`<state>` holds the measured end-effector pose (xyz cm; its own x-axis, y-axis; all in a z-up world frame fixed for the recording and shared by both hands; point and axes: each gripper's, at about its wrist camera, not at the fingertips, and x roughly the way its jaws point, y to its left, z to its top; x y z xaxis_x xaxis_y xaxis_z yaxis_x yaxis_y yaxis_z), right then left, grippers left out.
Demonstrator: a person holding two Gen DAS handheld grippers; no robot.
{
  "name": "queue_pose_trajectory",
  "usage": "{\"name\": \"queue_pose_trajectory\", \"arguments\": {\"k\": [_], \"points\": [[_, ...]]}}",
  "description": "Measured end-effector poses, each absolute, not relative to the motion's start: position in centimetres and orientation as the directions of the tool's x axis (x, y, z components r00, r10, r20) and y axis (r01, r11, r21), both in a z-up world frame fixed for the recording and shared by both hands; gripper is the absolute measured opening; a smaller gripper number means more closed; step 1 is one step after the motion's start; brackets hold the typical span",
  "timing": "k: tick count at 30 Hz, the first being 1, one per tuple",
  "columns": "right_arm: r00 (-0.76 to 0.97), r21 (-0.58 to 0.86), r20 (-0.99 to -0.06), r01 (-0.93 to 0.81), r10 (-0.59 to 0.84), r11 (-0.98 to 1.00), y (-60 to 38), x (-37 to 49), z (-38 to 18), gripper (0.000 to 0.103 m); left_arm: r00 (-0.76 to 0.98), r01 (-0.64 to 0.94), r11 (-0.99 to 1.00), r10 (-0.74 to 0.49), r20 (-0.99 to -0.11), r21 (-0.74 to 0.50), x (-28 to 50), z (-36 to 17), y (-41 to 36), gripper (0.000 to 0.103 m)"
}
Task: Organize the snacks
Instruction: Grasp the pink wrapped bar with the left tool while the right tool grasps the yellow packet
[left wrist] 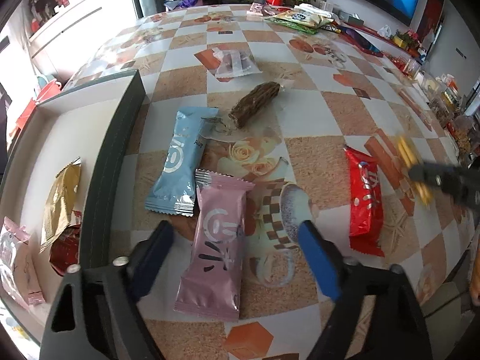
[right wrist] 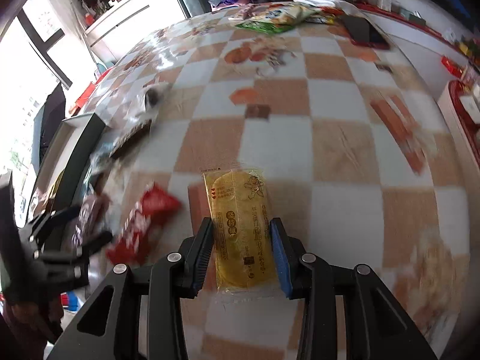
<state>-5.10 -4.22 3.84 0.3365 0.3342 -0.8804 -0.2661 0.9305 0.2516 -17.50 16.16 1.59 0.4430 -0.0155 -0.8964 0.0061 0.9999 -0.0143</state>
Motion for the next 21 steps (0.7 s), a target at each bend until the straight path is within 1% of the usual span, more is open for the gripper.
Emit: {"name": "queue_pose_trajectory", "arguments": {"k": [1,2,3,4,7,10,14,21], "points": [[0.334,0.260,-0.879,-0.263,0.340,0.929,-4.5,-5.6,3.8,0.040,0.448,0.001,1.000,-0.014,-0.894,-0.015,-17.5,1.8,16.3,0.065],[0.333,0.266,-0.878,-0.261,0.345,0.928,-4.7,-5.8,3.8,0.040,0.450,-0.004,1.000,-0.012,-0.893,-0.015,-17.6,1.9,16.4,0.057],[0.335,0.271,-0.875,-0.259,0.350,0.927,-4.8,-6.0,3.8,0.040,0.448,-0.014,1.000,-0.006,-0.894,-0.014,-17.6,2.2,16.7,0.033],[0.337,0.276,-0.873,-0.259,0.354,0.926,-4.8,-6.1,3.7,0.040,0.440,-0.018,0.999,-0.020,-0.898,-0.031,-17.7,2.4,17.0,0.027],[0.343,0.295,-0.861,-0.262,0.374,0.919,-4.9,-6.7,4.1,0.040,0.417,-0.043,0.994,-0.070,-0.906,-0.097,-18.4,2.6,17.7,0.027],[0.347,0.307,-0.853,-0.270,0.390,0.913,-4.6,-7.3,4.4,0.040,0.425,-0.050,0.996,-0.047,-0.904,-0.075,-19.5,2.9,17.7,0.027],[0.349,0.312,-0.847,-0.284,0.401,0.906,-4.4,-8.0,4.8,0.040,0.437,-0.060,0.995,-0.046,-0.898,-0.080,-20.7,3.4,18.0,0.027],[0.357,0.336,-0.830,-0.292,0.428,0.896,-4.1,-8.8,5.6,0.040,0.490,-0.068,0.995,-0.031,-0.871,-0.073,-21.9,6.0,18.4,0.027]]}}
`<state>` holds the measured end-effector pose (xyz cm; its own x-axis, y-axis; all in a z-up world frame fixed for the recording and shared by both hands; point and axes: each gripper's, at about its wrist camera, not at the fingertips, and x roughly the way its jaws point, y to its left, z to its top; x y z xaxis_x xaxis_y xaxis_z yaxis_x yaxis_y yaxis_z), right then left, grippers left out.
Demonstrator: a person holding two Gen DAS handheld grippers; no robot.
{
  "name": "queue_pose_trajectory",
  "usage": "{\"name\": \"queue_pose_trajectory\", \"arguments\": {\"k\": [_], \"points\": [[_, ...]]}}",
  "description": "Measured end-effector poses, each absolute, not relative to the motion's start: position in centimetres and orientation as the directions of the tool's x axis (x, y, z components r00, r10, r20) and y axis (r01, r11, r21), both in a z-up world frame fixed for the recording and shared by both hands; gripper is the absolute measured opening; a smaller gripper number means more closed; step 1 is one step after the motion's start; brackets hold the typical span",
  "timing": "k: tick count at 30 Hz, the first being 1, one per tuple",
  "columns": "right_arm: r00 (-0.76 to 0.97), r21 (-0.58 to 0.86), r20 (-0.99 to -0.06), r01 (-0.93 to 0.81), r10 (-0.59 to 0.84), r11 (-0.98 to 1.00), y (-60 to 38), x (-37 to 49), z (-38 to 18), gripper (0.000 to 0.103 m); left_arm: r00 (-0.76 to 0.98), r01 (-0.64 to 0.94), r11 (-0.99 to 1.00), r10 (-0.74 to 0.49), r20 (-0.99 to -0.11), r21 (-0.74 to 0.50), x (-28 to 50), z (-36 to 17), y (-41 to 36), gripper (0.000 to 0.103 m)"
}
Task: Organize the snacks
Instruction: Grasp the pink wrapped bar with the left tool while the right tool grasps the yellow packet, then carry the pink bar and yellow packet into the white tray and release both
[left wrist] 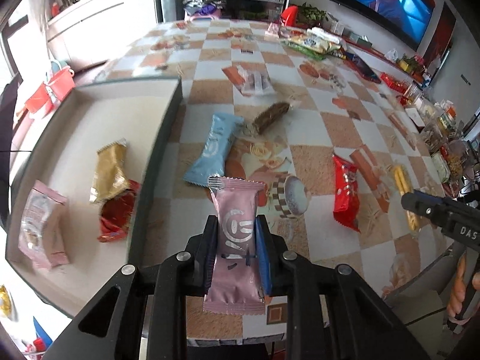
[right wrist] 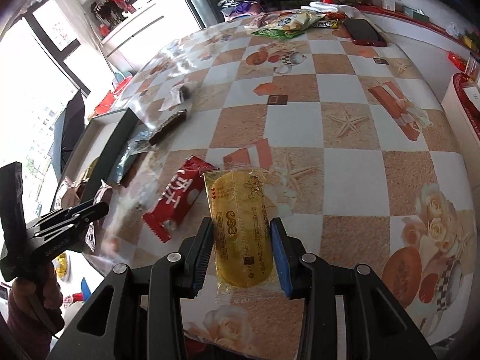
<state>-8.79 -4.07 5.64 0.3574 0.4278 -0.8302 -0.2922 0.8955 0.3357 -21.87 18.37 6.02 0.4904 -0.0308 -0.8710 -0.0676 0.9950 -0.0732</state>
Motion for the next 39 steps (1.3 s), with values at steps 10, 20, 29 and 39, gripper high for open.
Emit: {"name": "queue_pose_trajectory", "arguments": {"k": [10,20,29,39], "points": [[0.344,0.373,-0.797,-0.367,0.497,0.852,0.1,-9.8,7.4,0.040,0.569,-0.160,0.987,0.078,-0.818,-0.017,-23.5,10.0,23.3,0.027],[0.280,0.388,-0.774,-0.499,0.568,0.775,8.3,-10.5,8.4,0.040,0.559,-0.294,0.956,0.160,-0.813,-0.014,-24.6,9.8,30.6,0.027],[0.198,0.433,-0.748,-0.578,0.634,0.692,16.6,-9.2,8.2,0.040,0.527,-0.327,0.945,0.166,-0.834,-0.018,-23.4,8.2,34.1,0.027],[0.165,0.423,-0.753,-0.620,0.637,0.661,23.6,-6.7,7.3,0.040,0.501,-0.342,0.940,0.188,-0.845,0.006,-20.3,6.9,36.7,0.027]]}}
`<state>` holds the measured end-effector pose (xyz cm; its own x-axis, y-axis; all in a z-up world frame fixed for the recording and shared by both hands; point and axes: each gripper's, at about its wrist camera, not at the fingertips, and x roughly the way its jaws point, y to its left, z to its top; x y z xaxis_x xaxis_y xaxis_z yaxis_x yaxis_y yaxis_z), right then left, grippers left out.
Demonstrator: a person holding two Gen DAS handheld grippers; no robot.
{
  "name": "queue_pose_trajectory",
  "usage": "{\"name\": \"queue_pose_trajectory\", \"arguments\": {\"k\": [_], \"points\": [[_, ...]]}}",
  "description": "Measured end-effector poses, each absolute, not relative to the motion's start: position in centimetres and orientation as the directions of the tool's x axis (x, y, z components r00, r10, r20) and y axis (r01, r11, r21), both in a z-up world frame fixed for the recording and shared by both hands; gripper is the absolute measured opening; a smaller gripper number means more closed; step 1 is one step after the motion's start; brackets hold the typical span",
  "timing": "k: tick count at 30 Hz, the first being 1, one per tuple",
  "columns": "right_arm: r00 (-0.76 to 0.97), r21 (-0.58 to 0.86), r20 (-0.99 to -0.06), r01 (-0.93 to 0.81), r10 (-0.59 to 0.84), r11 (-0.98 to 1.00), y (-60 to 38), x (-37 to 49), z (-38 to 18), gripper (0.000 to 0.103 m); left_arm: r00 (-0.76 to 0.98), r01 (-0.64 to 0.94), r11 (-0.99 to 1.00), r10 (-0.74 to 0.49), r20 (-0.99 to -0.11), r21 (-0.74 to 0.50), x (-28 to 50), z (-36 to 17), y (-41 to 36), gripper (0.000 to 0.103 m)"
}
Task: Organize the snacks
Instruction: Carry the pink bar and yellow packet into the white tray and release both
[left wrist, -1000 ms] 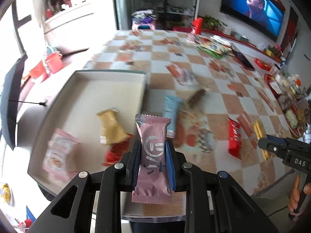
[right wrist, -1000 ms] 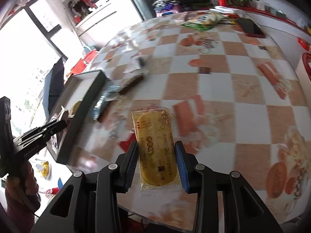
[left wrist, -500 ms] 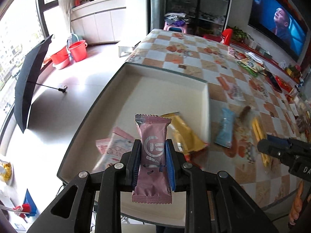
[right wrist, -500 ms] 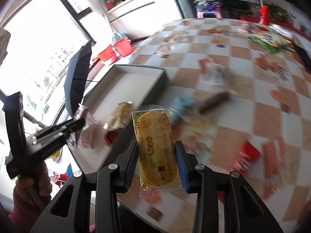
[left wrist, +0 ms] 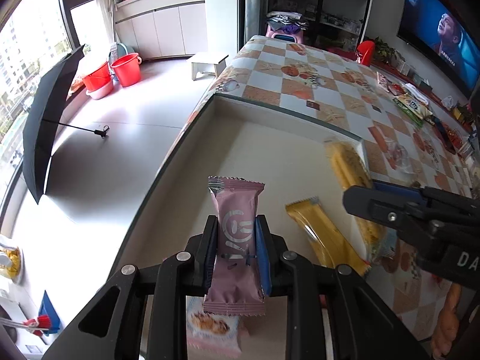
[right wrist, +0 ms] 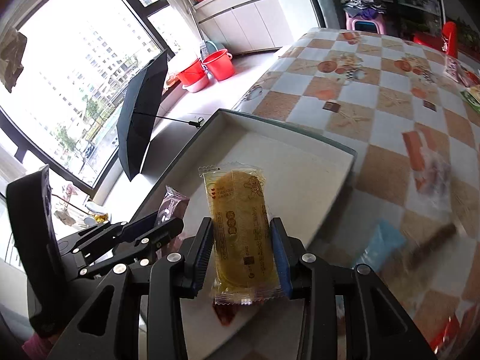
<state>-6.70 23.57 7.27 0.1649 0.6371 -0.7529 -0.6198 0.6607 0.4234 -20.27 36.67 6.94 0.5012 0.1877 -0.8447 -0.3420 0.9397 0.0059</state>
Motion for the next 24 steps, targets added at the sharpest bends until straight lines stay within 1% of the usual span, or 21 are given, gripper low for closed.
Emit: {"name": "queue_pose_trajectory", "arguments": {"k": [3,5,6,7,9,10,11,13,15,19,24], "points": [[0.159,0.429,-0.757,-0.612,0.634,0.665,24.3,-5.7,6.6,0.040,0.505,-0.339,0.940,0.207,-0.838,0.029,-19.6,6.8,36.9,0.027],[0.156,0.435,-0.758,-0.602,0.633,0.669,24.6,-5.1,6.3,0.040,0.510,-0.344,0.938,0.219,-0.832,0.036,-19.4,6.8,37.1,0.033],[0.157,0.436,-0.758,-0.600,0.633,0.671,24.6,-4.8,6.2,0.040,0.513,-0.349,0.936,0.222,-0.829,0.035,-19.4,6.8,37.1,0.049],[0.158,0.434,-0.761,-0.598,0.629,0.674,24.7,-4.6,6.2,0.041,0.518,-0.355,0.934,0.226,-0.825,0.033,-19.5,6.9,37.2,0.068],[0.160,0.427,-0.770,-0.591,0.618,0.684,24.5,-4.2,6.1,0.049,0.549,-0.364,0.931,0.238,-0.802,0.028,-19.9,7.3,37.2,0.080],[0.162,0.427,-0.770,-0.588,0.617,0.687,24.2,-4.1,6.2,0.059,0.566,-0.361,0.932,0.242,-0.788,0.028,-20.2,7.6,37.1,0.080],[0.171,0.426,-0.768,-0.584,0.618,0.691,23.7,-4.1,6.4,0.078,0.577,-0.351,0.936,0.245,-0.779,0.034,-20.4,7.9,36.8,0.080],[0.198,0.419,-0.764,-0.572,0.614,0.705,22.7,-3.9,6.7,0.096,0.575,-0.342,0.939,0.250,-0.779,0.050,-20.5,7.9,36.2,0.080],[0.222,0.411,-0.764,-0.555,0.605,0.723,21.1,-3.9,7.0,0.096,0.571,-0.329,0.943,0.247,-0.783,0.057,-20.7,7.9,35.7,0.081],[0.253,0.396,-0.792,-0.480,0.556,0.782,17.1,-3.8,6.9,0.096,0.578,-0.292,0.956,0.204,-0.790,0.033,-21.6,7.9,34.1,0.081],[0.344,0.354,-0.815,-0.340,0.466,0.871,9.6,-4.8,6.2,0.096,0.597,-0.211,0.977,0.164,-0.785,0.044,-22.3,8.2,31.1,0.081]]}}
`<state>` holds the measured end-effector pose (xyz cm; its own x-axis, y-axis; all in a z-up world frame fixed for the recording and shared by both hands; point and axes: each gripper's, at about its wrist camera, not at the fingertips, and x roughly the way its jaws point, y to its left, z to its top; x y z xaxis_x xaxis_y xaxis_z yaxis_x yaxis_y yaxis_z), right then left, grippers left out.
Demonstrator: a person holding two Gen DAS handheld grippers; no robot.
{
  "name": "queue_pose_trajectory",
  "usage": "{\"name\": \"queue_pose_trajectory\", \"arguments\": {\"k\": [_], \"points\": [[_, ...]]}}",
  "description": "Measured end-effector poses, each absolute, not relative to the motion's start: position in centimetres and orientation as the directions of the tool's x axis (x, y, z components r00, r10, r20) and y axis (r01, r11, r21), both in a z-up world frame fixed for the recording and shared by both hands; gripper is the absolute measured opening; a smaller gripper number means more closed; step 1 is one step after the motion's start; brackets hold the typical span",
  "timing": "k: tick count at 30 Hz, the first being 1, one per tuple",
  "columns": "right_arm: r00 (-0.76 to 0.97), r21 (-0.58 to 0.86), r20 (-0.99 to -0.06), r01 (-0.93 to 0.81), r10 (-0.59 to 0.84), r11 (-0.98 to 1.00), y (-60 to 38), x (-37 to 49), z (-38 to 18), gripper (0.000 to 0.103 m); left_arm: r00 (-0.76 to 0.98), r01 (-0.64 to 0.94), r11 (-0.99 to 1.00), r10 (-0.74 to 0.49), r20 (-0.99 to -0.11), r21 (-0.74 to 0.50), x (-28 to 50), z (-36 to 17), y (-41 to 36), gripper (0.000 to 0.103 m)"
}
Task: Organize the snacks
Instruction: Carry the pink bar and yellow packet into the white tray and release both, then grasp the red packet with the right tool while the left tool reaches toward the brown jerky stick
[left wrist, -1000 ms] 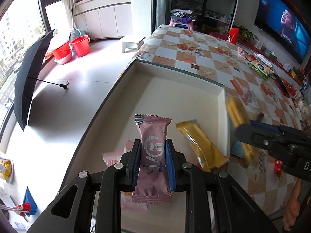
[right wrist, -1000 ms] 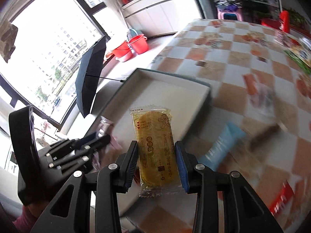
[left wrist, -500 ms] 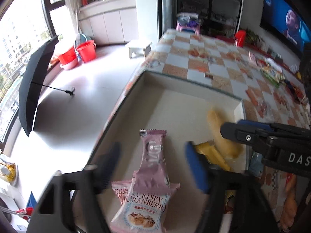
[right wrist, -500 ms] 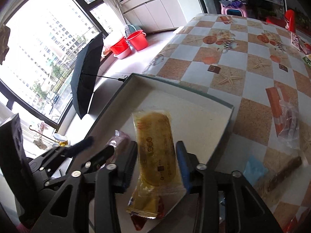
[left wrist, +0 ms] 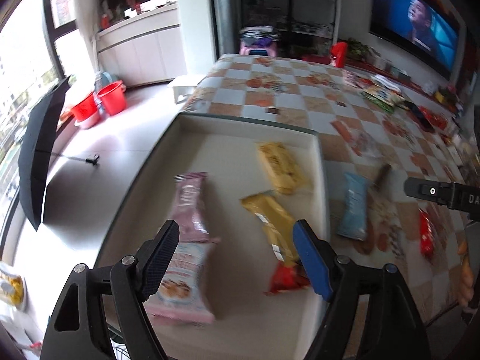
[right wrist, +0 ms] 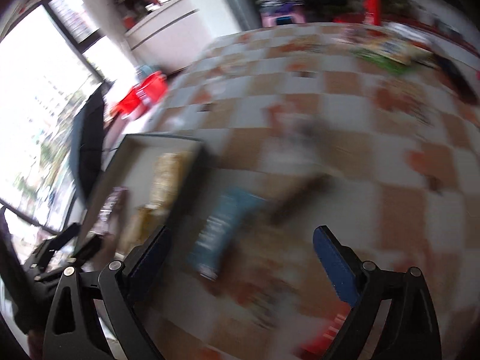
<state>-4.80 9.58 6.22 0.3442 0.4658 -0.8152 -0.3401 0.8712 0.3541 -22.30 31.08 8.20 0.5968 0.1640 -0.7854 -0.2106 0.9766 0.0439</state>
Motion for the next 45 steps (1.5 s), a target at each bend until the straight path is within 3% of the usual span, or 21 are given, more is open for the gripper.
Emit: {"name": "queue_pose_trajectory", "arguments": {"k": [8,12,19,21,22,23,24,25,26,38,45], "points": [[0.337,0.308,-0.874,-0.173,0.351,0.935,2.1,-6.7,3.1,0.096,0.592,-0.088,0.994,0.100,-0.799,0.059,-21.4,8.4,26.2,0.082],[0.338,0.280,-0.877,-0.217,0.341,0.935,3.6,-6.9,3.3,0.096,0.582,-0.035,0.996,0.086,-0.808,0.082,-20.4,8.3,23.6,0.082],[0.433,-0.004,-0.885,-0.380,0.174,0.925,7.7,-8.1,2.1,0.096,0.544,0.004,0.997,0.063,-0.837,0.078,-17.8,6.9,20.4,0.082],[0.445,-0.001,-0.876,-0.388,0.187,0.922,7.1,-8.2,1.9,0.095,0.533,0.013,0.997,0.054,-0.844,0.072,-17.2,6.5,19.7,0.082],[0.453,-0.001,-0.872,-0.383,0.187,0.924,6.6,-8.1,2.0,0.084,0.530,0.018,0.997,0.053,-0.846,0.074,-17.0,6.4,19.4,0.082],[0.468,-0.005,-0.864,-0.376,0.186,0.927,5.8,-8.0,2.3,0.066,0.528,0.026,0.997,0.054,-0.848,0.079,-16.6,6.3,19.0,0.082],[0.473,-0.001,-0.861,-0.367,0.186,0.930,5.0,-7.9,2.6,0.057,0.527,0.036,0.996,0.056,-0.848,0.088,-16.2,6.3,18.6,0.082],[0.476,0.000,-0.861,-0.356,0.181,0.934,4.2,-8.0,2.7,0.037,0.530,0.053,0.994,0.055,-0.846,0.097,-15.6,6.4,18.0,0.082],[0.476,0.006,-0.860,-0.350,0.183,0.937,3.4,-7.9,2.8,0.026,0.533,0.063,0.993,0.052,-0.844,0.101,-15.3,6.5,17.6,0.082],[0.481,0.096,-0.841,-0.315,0.247,0.944,-2.1,-8.5,3.5,0.026,0.435,0.227,0.956,0.073,-0.897,0.188,-6.8,2.4,11.9,0.082],[0.460,0.217,-0.822,-0.291,0.335,0.932,-3.5,-8.1,3.5,0.026,0.349,0.157,0.987,-0.034,-0.937,0.023,-5.7,1.6,12.7,0.081]]}}
